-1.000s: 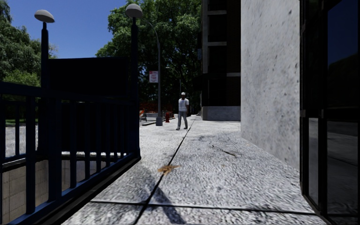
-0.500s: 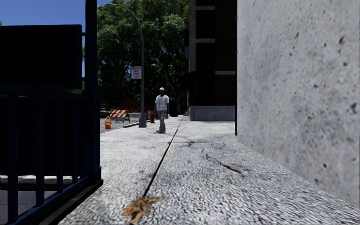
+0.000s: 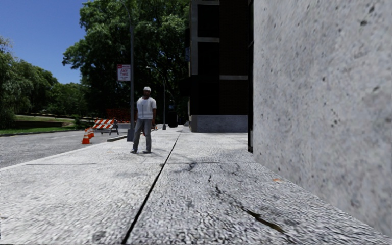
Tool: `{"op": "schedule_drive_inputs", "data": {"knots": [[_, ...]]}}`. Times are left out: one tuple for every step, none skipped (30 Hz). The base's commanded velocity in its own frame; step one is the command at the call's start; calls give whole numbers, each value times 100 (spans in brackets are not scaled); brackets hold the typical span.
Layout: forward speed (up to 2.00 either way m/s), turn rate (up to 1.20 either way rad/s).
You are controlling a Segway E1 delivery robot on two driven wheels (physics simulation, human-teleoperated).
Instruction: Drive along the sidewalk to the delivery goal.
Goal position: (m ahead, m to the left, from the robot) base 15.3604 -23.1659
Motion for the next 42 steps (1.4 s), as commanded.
{"op": "schedule_drive_inputs", "data": {"knots": [[200, -31], [200, -32], [200, -32], [200, -32], [200, -32], [200, -32], [200, -32], [200, -32], [200, -32], [200, -32], [200, -32], [200, -32], [200, -29], [200, -21], [200, -21], [200, 0], [200, 0], [200, 0], [200, 0], [200, 0], [200, 0], [200, 0], [200, 0], [200, 0], [200, 0], [200, 0], [200, 0], [200, 0], [200, 0], [200, 0], [200, 0], [200, 0], [200, 0], [200, 0], [200, 0], [200, 0], [200, 0], [200, 0], [200, 0], [200, 0], [200, 0], [200, 0]]}}
